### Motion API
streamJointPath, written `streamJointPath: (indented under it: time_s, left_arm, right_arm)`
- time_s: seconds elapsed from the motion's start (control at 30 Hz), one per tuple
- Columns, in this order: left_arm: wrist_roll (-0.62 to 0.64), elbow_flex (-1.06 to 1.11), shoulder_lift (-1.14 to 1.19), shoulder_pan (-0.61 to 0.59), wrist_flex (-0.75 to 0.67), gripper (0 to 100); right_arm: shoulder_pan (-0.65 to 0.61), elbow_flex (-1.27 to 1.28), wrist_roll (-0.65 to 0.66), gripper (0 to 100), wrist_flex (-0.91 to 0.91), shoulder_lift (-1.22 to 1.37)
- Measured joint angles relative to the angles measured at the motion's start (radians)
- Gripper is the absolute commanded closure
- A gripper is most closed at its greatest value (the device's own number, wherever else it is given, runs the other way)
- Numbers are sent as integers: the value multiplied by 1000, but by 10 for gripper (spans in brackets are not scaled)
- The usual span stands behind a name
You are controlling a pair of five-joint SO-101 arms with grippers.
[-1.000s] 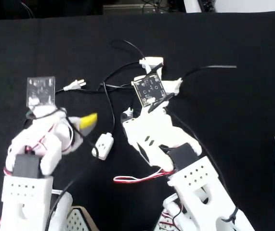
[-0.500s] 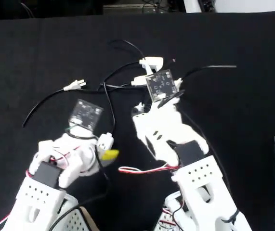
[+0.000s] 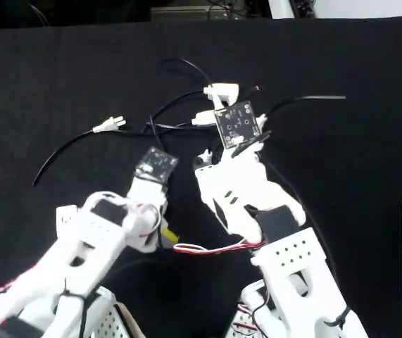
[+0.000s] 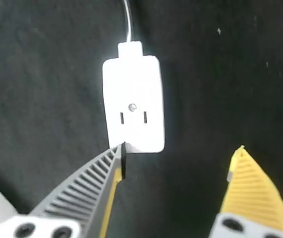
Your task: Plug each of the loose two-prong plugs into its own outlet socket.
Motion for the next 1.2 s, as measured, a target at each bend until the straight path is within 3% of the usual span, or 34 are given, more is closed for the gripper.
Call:
streamJointPath:
  time_s: [0.17, 0.4, 0.7, 0.93, 1.2]
  left_arm:
    - [-5, -75, 198, -138, -75, 739]
    - [-71, -121, 252, -278, -74, 739]
    - [-75, -238, 252, -295, -6, 739]
    - [-74, -367, 252, -382, 94, 739]
    - [-118, -384, 252, -439, 101, 739]
  right_arm:
    - [0, 0, 0, 986, 0, 0]
    - [0, 0, 0, 986, 0, 0]
    - [0, 0, 0, 986, 0, 0]
    - [0, 0, 0, 986, 0, 0]
    - [0, 0, 0, 986, 0, 0]
